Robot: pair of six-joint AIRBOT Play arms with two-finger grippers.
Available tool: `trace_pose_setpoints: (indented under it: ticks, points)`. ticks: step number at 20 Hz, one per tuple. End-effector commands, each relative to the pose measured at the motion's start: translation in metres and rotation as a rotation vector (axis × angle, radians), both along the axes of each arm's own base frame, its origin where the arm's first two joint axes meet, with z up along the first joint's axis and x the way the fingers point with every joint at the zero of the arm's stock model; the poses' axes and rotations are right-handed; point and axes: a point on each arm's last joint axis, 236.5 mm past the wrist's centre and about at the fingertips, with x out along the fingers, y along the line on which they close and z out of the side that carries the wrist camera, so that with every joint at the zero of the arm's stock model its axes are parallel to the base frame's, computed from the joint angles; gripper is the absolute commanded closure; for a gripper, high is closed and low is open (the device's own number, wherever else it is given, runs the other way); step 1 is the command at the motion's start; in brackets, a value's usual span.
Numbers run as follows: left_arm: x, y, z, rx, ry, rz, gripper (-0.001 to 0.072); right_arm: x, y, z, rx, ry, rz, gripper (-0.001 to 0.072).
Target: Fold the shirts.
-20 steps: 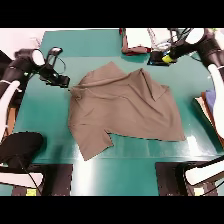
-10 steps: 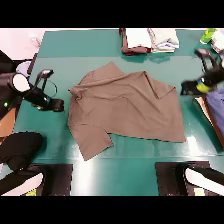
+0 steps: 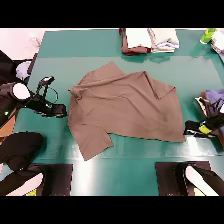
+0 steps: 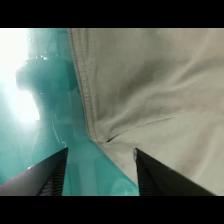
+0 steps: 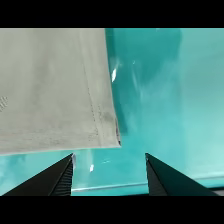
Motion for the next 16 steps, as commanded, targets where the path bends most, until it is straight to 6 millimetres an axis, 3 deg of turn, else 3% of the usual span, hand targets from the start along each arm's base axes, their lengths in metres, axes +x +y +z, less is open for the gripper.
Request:
trace_pose_setpoints:
  ticks: [1,10,12,13,15,16]
  points:
    - [0.000,-0.001,0.000,-0.006,-0.002,0.002,0.0216,-0.003,0.012,-0.021,0.042,-0.028,-0.030,0.0209]
    - [-0.004,-0.001,-0.001,-0.002,0.013,-0.013,0.0216,0.000,0.019,-0.041,0.061,0.048,-0.003,0.0241]
    - [-0.006,0.000,-0.001,-0.001,0.021,-0.015,0.0216,0.002,0.022,-0.041,0.053,0.044,0.027,0.0349]
    - [-0.007,0.000,-0.001,-0.001,0.023,-0.016,0.0216,0.002,0.023,-0.040,0.050,0.045,0.039,0.0437]
    - [-0.009,0.000,-0.002,0.000,0.031,-0.018,0.0215,0.001,0.024,-0.040,0.052,0.048,0.049,0.0685]
    - [-0.010,0.000,-0.003,0.000,0.035,-0.018,0.0215,0.001,0.024,-0.040,0.053,0.048,0.048,0.0694]
